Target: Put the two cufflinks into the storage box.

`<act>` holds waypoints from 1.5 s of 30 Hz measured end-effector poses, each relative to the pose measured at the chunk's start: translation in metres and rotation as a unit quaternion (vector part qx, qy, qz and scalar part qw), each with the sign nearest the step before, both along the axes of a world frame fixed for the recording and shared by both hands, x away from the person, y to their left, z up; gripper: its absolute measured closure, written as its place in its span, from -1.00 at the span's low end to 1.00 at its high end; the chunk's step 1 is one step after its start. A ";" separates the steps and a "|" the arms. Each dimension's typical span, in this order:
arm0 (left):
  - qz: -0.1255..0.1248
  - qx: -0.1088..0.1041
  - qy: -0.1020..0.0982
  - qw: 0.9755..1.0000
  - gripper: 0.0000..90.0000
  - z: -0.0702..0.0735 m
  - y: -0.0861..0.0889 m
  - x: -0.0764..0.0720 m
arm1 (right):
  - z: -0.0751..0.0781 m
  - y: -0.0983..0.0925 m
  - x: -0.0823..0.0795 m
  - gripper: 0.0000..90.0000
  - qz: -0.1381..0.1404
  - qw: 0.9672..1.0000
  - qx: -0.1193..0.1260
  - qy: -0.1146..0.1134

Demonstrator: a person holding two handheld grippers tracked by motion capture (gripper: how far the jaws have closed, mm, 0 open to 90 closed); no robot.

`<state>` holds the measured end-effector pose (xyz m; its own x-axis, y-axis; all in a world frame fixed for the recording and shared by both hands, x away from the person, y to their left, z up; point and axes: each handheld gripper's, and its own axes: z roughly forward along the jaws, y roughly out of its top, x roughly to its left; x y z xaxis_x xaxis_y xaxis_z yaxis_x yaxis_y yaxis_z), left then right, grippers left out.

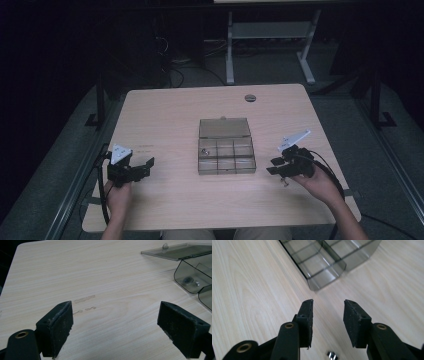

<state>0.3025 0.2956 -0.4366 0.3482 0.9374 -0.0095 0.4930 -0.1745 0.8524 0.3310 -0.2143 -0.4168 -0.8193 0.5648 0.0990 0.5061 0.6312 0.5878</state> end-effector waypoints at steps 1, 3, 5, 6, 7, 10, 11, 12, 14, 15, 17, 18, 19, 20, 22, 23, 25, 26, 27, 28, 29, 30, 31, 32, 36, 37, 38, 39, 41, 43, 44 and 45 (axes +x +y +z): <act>-0.001 0.002 0.001 1.000 -0.71 0.000 0.000 0.000 | -0.002 -0.002 -0.001 0.32 -0.002 1.000 0.001 0.002; -0.002 0.004 0.002 1.000 -0.71 0.000 0.001 0.000 | -0.005 -0.005 -0.004 0.32 -0.005 1.000 -0.002 0.004; -0.001 0.003 0.001 1.000 -0.71 0.000 0.001 0.000 | -0.009 -0.009 -0.007 0.32 -0.007 1.000 -0.006 0.006; -0.002 0.004 0.001 1.000 -0.71 0.000 0.001 0.000 | -0.010 -0.011 -0.009 0.32 -0.009 1.000 -0.009 0.004; -0.002 0.004 0.001 1.000 -0.71 0.000 0.001 0.000 | -0.011 -0.013 -0.010 0.32 -0.012 1.000 -0.007 0.006; -0.002 0.005 0.001 1.000 -0.71 0.000 0.001 0.000 | -0.014 -0.018 -0.016 0.33 -0.021 1.000 -0.006 0.009; -0.002 0.004 0.001 1.000 -0.71 0.000 0.000 0.000 | -0.015 -0.020 -0.018 0.33 -0.022 1.000 -0.010 0.010; -0.003 0.005 0.001 1.000 -0.71 0.000 0.001 0.000 | -0.016 -0.022 -0.019 0.34 -0.025 1.000 -0.011 0.010; -0.002 0.006 0.001 1.000 -0.71 0.000 0.000 0.000 | -0.019 -0.025 -0.021 0.34 -0.032 0.999 -0.012 0.013; -0.002 0.005 0.001 1.000 -0.71 0.000 0.000 0.000 | -0.021 -0.027 -0.022 0.35 -0.032 0.999 -0.013 0.012; -0.002 0.007 0.001 1.000 -0.71 0.000 0.000 -0.001 | -0.023 -0.029 -0.023 0.35 -0.037 0.999 -0.013 0.016; -0.002 0.008 0.000 1.000 -0.71 0.001 0.000 -0.001 | -0.025 -0.030 -0.024 0.36 -0.040 0.999 -0.012 0.018; -0.002 0.008 0.000 1.000 -0.71 0.001 0.000 -0.001 | -0.027 -0.030 -0.024 0.36 -0.041 0.999 -0.013 0.017; -0.001 0.008 0.001 1.000 -0.71 0.000 0.000 -0.001 | -0.028 -0.031 -0.024 0.37 -0.040 0.999 -0.015 0.017; -0.001 0.005 0.001 1.000 -0.71 0.000 0.000 -0.001 | -0.030 -0.030 -0.025 0.39 -0.045 0.999 -0.017 0.021; -0.001 0.005 0.001 1.000 -0.71 0.000 0.000 -0.001 | -0.031 -0.030 -0.025 0.39 -0.047 0.999 -0.019 0.020; -0.001 0.005 0.001 1.000 -0.71 0.000 0.000 -0.001 | -0.033 -0.030 -0.026 0.40 -0.050 0.998 -0.022 0.021; -0.001 0.006 0.001 1.000 -0.71 0.000 0.000 -0.001 | -0.034 -0.030 -0.026 0.41 -0.051 0.998 -0.023 0.021; -0.002 0.007 0.002 1.000 -0.71 0.000 0.001 -0.001 | -0.035 -0.030 -0.026 0.42 -0.051 0.998 -0.023 0.019; -0.002 0.007 0.002 1.000 -0.71 0.000 0.001 -0.001 | -0.035 -0.030 -0.026 0.44 -0.052 0.998 -0.024 0.019; -0.002 0.007 0.002 1.000 -0.71 0.000 0.001 -0.001 | -0.035 -0.029 -0.026 0.45 -0.052 0.998 -0.026 0.016; -0.001 0.007 0.001 1.000 -0.71 0.000 0.001 -0.001 | -0.035 -0.029 -0.026 0.46 -0.051 0.998 -0.029 0.016; -0.001 0.007 0.002 1.000 -0.71 0.000 0.000 -0.001 | -0.036 -0.029 -0.026 0.47 -0.051 0.998 -0.031 0.016; -0.001 0.008 0.001 1.000 -0.71 0.000 0.000 -0.001 | -0.036 -0.028 -0.027 0.48 -0.052 0.998 -0.032 0.015; -0.001 0.008 0.001 1.000 -0.71 0.000 0.000 -0.001 | -0.037 -0.027 -0.027 0.52 -0.053 0.998 -0.034 0.012; -0.001 0.007 0.001 1.000 -0.71 0.000 0.000 -0.001 | -0.037 -0.027 -0.028 0.54 -0.053 0.998 -0.035 0.009; -0.001 0.008 0.000 1.000 -0.71 0.001 0.000 -0.001 | -0.038 -0.027 -0.028 0.57 -0.054 0.998 -0.034 0.008; 0.000 0.008 0.000 1.000 -0.71 0.001 0.000 -0.001 | -0.038 -0.028 -0.028 0.58 -0.055 0.998 -0.034 0.008; 0.000 0.007 0.000 1.000 -0.71 0.000 0.000 -0.001 | -0.038 -0.028 -0.029 0.60 -0.056 0.998 -0.034 0.007; 0.000 0.007 0.000 1.000 -0.71 0.000 0.000 -0.001 | -0.037 -0.028 -0.029 0.61 -0.054 0.998 -0.035 0.007; 0.000 0.007 0.000 1.000 -0.71 0.000 0.000 -0.001 | -0.037 -0.028 -0.029 0.62 -0.053 0.998 -0.037 0.006; 0.000 0.007 0.000 1.000 -0.71 0.000 0.000 -0.001 | -0.037 -0.028 -0.029 0.63 -0.051 0.998 -0.036 0.008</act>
<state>0.3017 0.2961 -0.4363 0.3484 0.9373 0.0032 0.4925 -0.1860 0.8502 0.3019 -0.2422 -0.4540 -0.7562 0.6509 0.0676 0.5786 0.6167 0.5338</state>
